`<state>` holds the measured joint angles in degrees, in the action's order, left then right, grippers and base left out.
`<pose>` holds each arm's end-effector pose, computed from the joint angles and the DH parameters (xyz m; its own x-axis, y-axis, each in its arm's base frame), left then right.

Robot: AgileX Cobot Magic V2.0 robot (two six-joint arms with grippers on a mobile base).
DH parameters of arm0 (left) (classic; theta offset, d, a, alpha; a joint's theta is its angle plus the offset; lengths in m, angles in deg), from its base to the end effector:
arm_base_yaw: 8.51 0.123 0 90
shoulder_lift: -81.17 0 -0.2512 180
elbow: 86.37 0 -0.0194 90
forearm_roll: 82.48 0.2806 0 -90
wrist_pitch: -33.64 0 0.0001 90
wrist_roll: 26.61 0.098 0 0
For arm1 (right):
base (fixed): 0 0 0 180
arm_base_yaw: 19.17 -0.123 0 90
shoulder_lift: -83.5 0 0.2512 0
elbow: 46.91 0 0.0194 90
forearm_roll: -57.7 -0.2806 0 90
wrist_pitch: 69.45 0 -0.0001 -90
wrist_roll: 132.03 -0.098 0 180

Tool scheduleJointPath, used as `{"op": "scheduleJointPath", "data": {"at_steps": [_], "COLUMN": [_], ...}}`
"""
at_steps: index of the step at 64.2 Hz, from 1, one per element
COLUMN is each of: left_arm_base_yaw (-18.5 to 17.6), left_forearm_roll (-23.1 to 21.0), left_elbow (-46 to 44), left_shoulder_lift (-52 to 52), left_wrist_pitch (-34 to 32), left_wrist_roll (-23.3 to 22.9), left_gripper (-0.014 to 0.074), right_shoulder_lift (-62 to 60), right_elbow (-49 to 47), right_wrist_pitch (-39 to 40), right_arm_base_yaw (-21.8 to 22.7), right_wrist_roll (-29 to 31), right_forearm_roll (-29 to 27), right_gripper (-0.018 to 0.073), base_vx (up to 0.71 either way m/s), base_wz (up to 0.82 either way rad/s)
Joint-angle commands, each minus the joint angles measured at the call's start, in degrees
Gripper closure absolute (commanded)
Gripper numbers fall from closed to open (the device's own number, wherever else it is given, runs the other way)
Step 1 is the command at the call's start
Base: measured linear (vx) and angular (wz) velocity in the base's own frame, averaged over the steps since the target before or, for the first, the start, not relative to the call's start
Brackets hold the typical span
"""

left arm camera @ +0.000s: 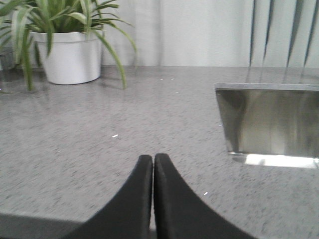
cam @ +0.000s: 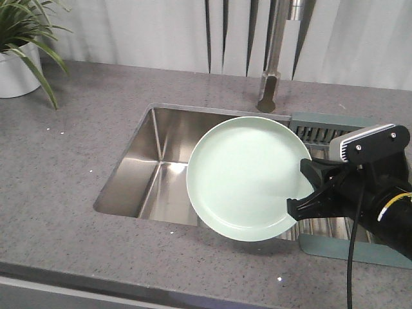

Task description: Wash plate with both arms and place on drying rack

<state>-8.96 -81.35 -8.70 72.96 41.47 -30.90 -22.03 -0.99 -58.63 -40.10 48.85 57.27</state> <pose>0.1276 -0.0007 0.1919 -0.0649 -0.0548 -0.9964 0.0016 0.9985 -0.0550 0.2587 0.0988 0.2069 -0.3100 -0.1271 -0.9422 -0.3585 0.9335 -0.0080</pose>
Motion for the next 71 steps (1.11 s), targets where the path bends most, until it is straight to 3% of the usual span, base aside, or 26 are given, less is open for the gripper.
{"op": "scheduleJointPath", "data": {"at_steps": [1, 71], "left_arm_base_yaw": [0.0, 0.0], "left_forearm_roll": [0.0, 0.0], "left_elbow": [0.9, 0.9], "left_shoulder_lift": [0.9, 0.9], "left_wrist_pitch": [-4.2, -4.2], "left_wrist_roll": [-0.7, -0.7], "left_gripper": [0.0598, 0.0598], "right_shoulder_lift": [-1.3, -1.3], "right_elbow": [-1.6, -1.6], "right_wrist_pitch": [4.7, 4.7], "right_arm_base_yaw": [0.1, 0.1], "right_wrist_roll": [0.1, 0.1], "right_forearm_roll": [0.4, 0.4], "right_gripper": [0.0564, 0.0564], "base_vx": [0.08, 0.05], "base_wz": [-0.31, -0.17]}}
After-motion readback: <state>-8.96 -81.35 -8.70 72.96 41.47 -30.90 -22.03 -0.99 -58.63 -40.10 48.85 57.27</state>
